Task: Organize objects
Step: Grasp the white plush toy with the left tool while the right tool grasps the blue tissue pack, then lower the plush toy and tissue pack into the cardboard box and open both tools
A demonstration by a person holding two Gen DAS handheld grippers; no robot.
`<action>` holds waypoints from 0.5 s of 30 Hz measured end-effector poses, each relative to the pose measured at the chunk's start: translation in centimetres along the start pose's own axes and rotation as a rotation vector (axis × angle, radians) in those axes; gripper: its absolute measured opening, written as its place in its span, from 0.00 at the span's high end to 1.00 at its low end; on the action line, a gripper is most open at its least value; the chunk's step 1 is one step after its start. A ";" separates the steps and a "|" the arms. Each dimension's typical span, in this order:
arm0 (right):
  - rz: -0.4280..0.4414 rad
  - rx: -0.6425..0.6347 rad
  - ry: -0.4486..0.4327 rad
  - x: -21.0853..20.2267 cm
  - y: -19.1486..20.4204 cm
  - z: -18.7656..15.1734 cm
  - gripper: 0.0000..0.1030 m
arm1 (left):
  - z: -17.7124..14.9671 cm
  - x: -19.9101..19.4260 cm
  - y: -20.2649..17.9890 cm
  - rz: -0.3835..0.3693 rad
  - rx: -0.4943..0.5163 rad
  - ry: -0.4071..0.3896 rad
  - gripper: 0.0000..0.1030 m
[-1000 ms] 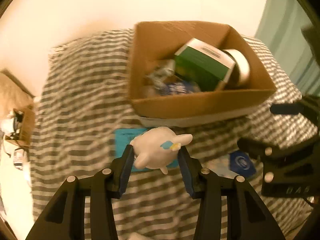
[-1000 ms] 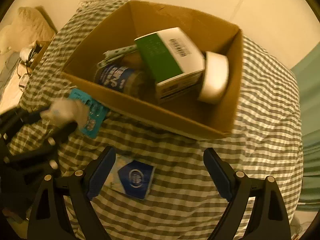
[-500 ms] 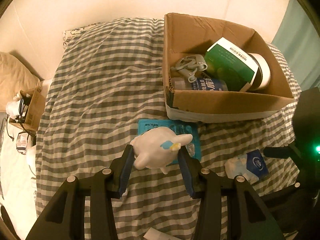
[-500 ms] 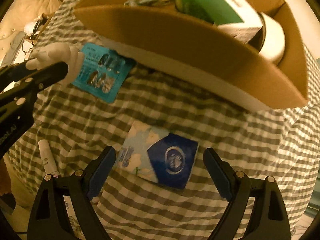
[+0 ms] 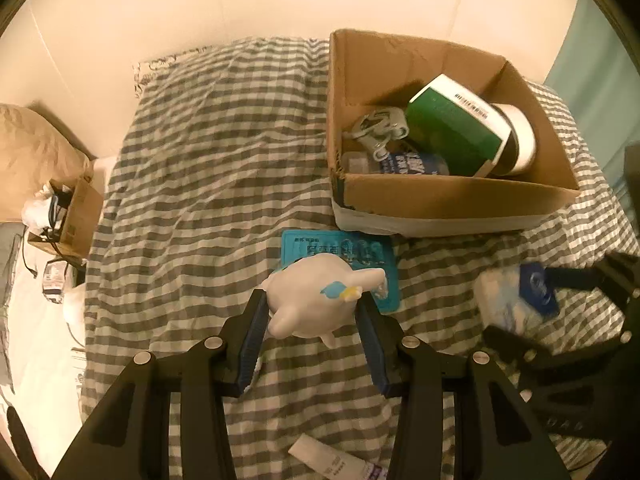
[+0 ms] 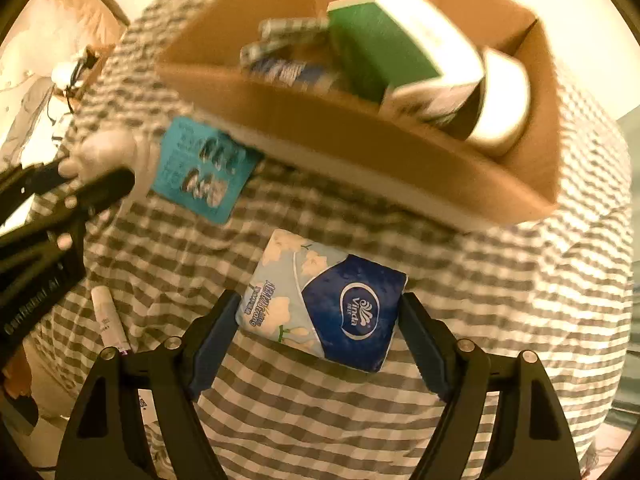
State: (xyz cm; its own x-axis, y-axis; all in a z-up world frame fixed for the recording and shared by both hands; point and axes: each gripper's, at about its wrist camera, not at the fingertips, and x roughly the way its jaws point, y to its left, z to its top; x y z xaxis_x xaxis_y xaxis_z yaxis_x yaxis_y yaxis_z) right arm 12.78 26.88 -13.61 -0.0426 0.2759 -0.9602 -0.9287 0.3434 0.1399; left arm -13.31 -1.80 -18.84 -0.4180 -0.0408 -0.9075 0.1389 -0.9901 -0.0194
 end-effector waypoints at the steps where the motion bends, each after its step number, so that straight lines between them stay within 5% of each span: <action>1: -0.007 0.002 -0.017 -0.7 0.0 0.0 0.23 | -0.1 -0.4 -0.1 0.003 0.002 -0.005 0.56; 15: -0.127 0.064 -0.349 -12.8 -3.2 -0.2 0.23 | 1.2 -6.8 -1.4 0.001 -0.013 -0.092 0.56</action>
State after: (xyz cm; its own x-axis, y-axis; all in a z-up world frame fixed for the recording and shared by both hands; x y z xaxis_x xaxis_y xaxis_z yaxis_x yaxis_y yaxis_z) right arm 16.20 22.09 -1.78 0.2099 0.5129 -0.8324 -0.8932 0.4469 0.0501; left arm -11.71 -0.27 -12.15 -0.4984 -0.0550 -0.8652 0.1506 -0.9883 -0.0239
